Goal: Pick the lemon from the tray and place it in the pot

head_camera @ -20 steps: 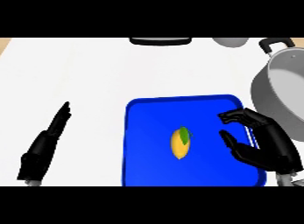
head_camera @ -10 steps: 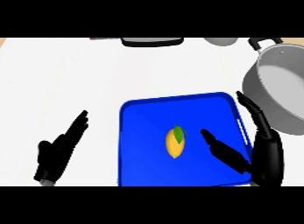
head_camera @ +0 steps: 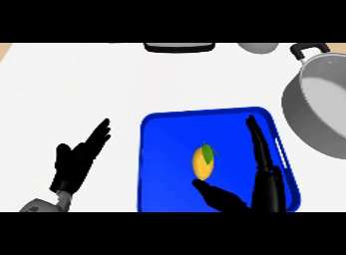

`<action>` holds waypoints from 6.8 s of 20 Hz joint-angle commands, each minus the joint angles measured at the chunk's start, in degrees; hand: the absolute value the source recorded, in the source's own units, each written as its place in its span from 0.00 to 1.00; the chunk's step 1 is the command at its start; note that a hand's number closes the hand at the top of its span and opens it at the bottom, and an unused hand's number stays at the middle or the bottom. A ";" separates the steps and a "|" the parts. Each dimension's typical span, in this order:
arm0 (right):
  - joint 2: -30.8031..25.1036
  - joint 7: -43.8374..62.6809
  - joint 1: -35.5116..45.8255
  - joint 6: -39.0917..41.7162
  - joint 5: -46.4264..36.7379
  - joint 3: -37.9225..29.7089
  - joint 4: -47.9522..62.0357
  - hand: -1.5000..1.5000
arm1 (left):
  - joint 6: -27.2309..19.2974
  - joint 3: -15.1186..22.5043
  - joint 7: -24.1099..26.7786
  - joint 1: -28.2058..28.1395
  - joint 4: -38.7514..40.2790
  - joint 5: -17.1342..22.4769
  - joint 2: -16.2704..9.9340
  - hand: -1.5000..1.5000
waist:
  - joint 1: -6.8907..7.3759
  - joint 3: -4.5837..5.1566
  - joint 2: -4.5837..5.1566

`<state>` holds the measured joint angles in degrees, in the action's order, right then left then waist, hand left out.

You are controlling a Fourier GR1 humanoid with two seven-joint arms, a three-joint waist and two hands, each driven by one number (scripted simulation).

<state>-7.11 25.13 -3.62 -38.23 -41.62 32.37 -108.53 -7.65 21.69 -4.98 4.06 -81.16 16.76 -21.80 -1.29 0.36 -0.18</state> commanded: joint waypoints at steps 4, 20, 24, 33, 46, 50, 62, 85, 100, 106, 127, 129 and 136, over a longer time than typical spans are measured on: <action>6.94 26.53 7.20 11.40 -9.04 0.51 -4.58 0.00 | 1.78 -1.17 -1.65 2.82 1.92 -0.24 1.01 0.50 | 1.12 -0.26 0.12; 3.39 17.97 5.02 18.94 5.01 -4.43 11.48 0.00 | 9.39 -8.18 0.33 4.46 6.57 -2.50 2.38 0.50 | 1.20 -0.36 0.16; 2.88 15.75 2.09 18.23 3.45 -4.72 8.26 0.00 | 7.08 -8.54 -1.61 5.16 6.53 -5.66 6.20 0.50 | 1.12 -0.36 0.14; 3.69 -8.84 -3.64 14.81 21.06 -9.04 14.55 0.00 | 6.83 -7.53 -1.62 1.78 2.43 -7.81 7.90 0.50 | 1.26 -0.42 0.16; 7.10 -28.58 4.82 14.77 40.97 -13.94 38.02 0.00 | 10.60 -11.32 -3.57 1.88 2.54 -9.89 8.38 0.50 | 1.52 -0.40 0.24; 7.09 -29.17 4.52 16.02 41.35 -13.73 37.08 0.00 | 12.64 -13.70 -3.48 1.68 2.67 -10.45 8.99 0.50 | 1.32 -0.37 0.18; 7.04 -47.40 6.15 15.05 48.35 -11.33 48.58 1.00 | 13.02 -12.88 -0.51 -1.53 3.18 -10.89 9.24 0.50 | 1.92 -0.44 0.29; -28.40 -65.45 -26.38 25.88 67.11 -52.61 40.62 1.00 | 12.30 -13.47 -1.84 -1.37 1.28 -12.52 10.46 0.50 | 0.39 -0.30 0.05; -42.21 -25.36 -23.42 7.79 50.75 -51.43 11.52 1.00 | 13.71 -14.36 -2.88 -2.46 1.34 -13.27 10.93 0.50 | 1.83 -0.24 0.30; -51.88 -11.23 -9.89 13.36 45.38 -44.82 17.45 1.00 | 12.13 -13.31 -2.96 1.97 3.07 -14.71 14.16 0.50 | 2.79 -0.29 0.62; -46.30 9.63 29.92 39.08 21.60 -16.93 52.61 1.00 | 15.25 -14.65 -6.20 6.23 3.24 -14.31 12.99 0.50 | 4.94 -0.40 1.01; -43.15 14.82 31.53 43.34 24.12 -16.94 55.55 1.00 | 15.30 -14.14 -3.38 4.29 5.04 -15.34 12.89 0.50 | 5.52 -0.36 1.26; -34.50 5.84 41.44 40.16 21.33 -19.94 71.54 0.00 | 15.06 -15.18 -3.40 2.26 4.57 -15.32 12.74 0.50 | 3.12 -0.45 0.66</action>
<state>-46.29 35.60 33.80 4.88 -18.95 13.75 -42.70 7.80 7.51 -8.59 6.96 -77.57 1.79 -8.66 3.20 -0.04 0.77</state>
